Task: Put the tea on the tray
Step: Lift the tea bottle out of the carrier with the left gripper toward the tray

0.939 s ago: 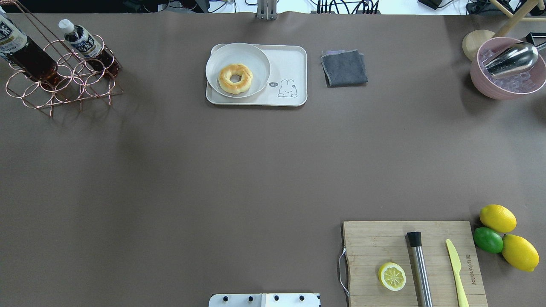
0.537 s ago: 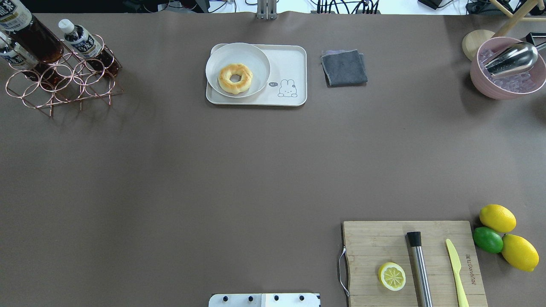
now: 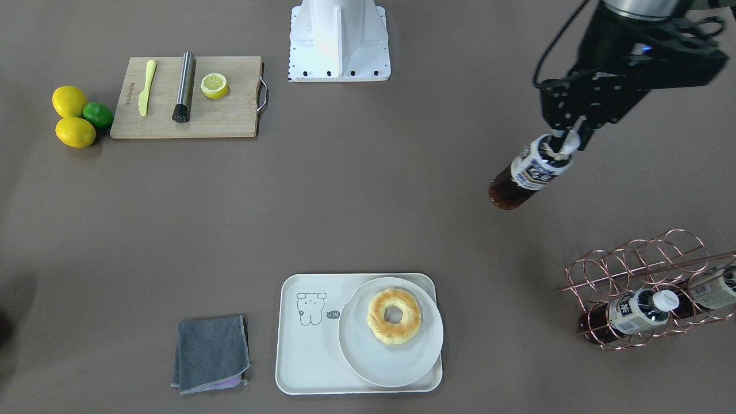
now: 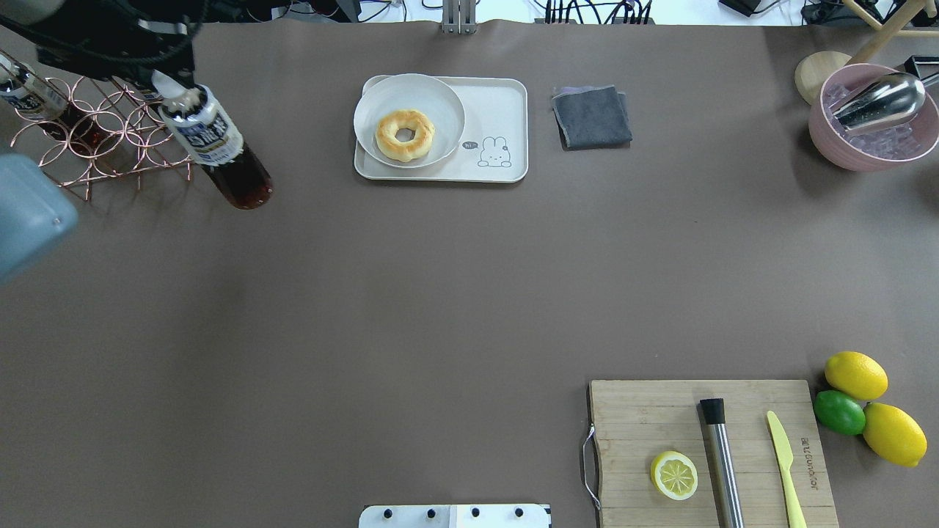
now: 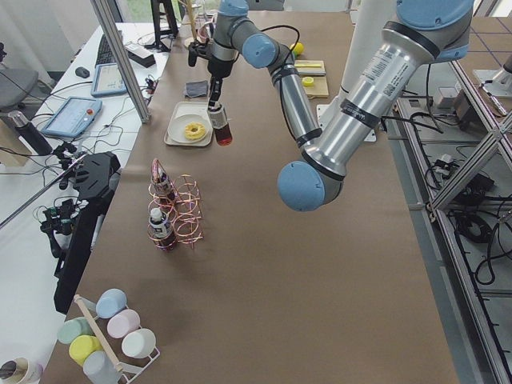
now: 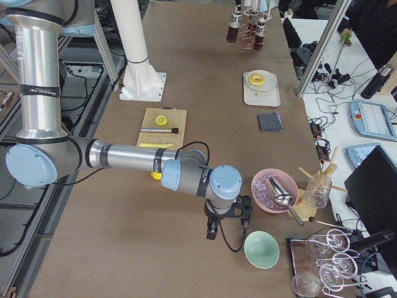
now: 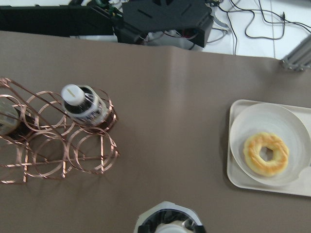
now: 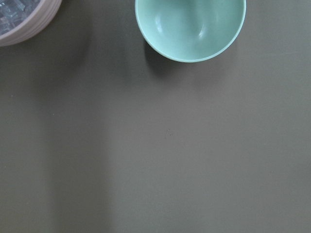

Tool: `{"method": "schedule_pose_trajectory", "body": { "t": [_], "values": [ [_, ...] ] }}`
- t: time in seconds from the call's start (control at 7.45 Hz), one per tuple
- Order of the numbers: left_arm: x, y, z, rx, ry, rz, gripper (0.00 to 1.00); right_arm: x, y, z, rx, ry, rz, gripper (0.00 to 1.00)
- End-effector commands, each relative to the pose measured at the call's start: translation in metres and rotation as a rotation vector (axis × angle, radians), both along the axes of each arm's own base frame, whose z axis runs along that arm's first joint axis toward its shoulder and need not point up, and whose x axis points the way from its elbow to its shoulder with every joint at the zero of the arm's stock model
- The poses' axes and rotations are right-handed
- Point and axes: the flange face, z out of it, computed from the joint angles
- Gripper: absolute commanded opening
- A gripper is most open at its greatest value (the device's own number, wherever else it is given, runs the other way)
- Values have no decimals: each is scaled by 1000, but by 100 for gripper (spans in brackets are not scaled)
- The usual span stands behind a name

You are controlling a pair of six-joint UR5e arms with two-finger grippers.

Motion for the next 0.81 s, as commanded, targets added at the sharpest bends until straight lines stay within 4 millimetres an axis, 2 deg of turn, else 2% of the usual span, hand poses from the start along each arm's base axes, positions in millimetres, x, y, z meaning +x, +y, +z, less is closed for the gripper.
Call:
{"method": "schedule_pose_trajectory", "body": {
  "t": [0.0, 0.27, 0.4, 0.54, 0.67],
  "values": [
    [99, 56, -62, -18, -7, -7, 0, 0, 1, 1, -2, 0, -1, 100],
    [163, 76, -99, -38, 10, -49, 0, 0, 0, -5, 16, 1, -5, 100],
    [191, 91, -110, -43, 15, -54, 0, 0, -1, -7, 22, 0, -6, 100],
    [223, 115, -128, -27, 21, -59, 0, 0, -2, -7, 49, 3, -4, 100],
    [253, 128, -134, -35, 8, -58, 0, -1, -2, -2, 39, -21, 4, 100]
  ]
}}
